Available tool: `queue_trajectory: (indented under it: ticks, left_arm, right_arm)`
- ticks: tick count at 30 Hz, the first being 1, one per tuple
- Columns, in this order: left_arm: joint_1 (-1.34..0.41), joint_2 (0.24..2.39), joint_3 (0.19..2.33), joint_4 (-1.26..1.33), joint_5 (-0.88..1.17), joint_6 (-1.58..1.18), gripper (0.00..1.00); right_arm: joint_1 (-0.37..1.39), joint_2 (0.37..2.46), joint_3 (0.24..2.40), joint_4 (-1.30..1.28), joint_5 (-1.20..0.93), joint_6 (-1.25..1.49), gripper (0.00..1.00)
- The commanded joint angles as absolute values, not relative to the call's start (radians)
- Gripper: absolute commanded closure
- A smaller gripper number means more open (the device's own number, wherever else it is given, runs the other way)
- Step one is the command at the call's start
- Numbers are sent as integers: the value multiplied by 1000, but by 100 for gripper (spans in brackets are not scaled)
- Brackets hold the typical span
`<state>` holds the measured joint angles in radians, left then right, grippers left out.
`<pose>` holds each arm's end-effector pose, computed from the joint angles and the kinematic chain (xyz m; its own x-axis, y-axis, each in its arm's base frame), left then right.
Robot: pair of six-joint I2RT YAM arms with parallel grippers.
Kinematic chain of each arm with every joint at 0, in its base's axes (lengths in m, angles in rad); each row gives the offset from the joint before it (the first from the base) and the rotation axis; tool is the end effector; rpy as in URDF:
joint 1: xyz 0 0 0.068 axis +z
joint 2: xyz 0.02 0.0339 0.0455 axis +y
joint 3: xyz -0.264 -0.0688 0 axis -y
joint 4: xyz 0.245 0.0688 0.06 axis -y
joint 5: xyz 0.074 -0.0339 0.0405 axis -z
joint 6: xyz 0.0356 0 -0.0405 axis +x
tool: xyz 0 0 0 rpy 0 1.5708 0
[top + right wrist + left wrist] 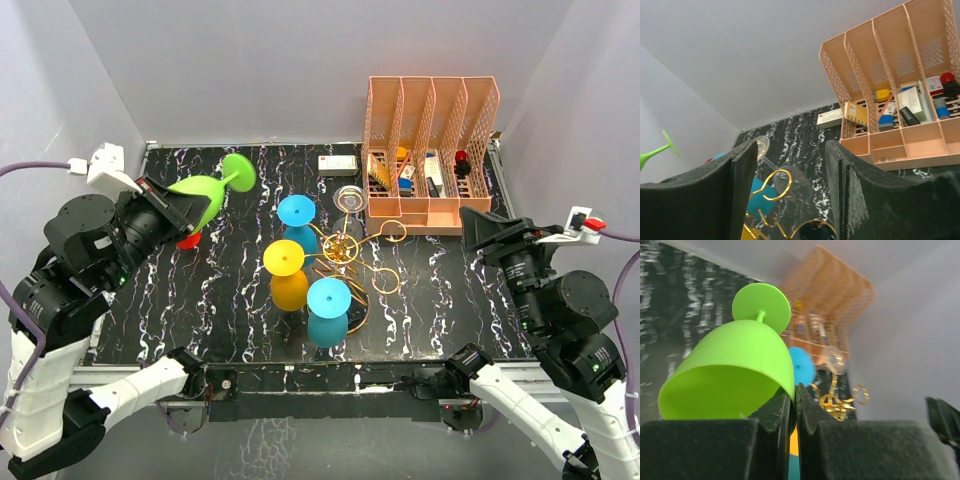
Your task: Take the wine glass off the wine glass rack
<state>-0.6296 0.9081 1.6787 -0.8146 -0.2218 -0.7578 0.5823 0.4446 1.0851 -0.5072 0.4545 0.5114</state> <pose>0.0856 -0.0527 0.5305 -0.2985 -0.6121 -0.7323 0.2638 0.6845 -0.6796 0.0481 0.0130 0.4357 0.0328 0.5481 -0.8358 -0.1683 0.8273 0.5359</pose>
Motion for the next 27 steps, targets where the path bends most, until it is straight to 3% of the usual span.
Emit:
queue_trajectory:
  ticks: [1,10,17,23,27]
  left_arm:
    - [-629,917,1721,-1097,-503,-744,100]
    - [-629,1068,1651,-1325,-524,-854,100]
    - [-610,1203,1618,-1328,-502,-781,100]
    - [-320,1283,1536,-1210,-169,-564,100]
    - [-200,1327,1516,-1217,-138,-484,100]
  right_arm:
    - [583,449,1073,-523,495,424,39]
    - [584,483,1017,-521,415,439,39]
    - [584,501,996,-534,353,432,38]
    - [584,523,999,-534,330,410,38]
    - [583,533,1005,-534,344,416,38]
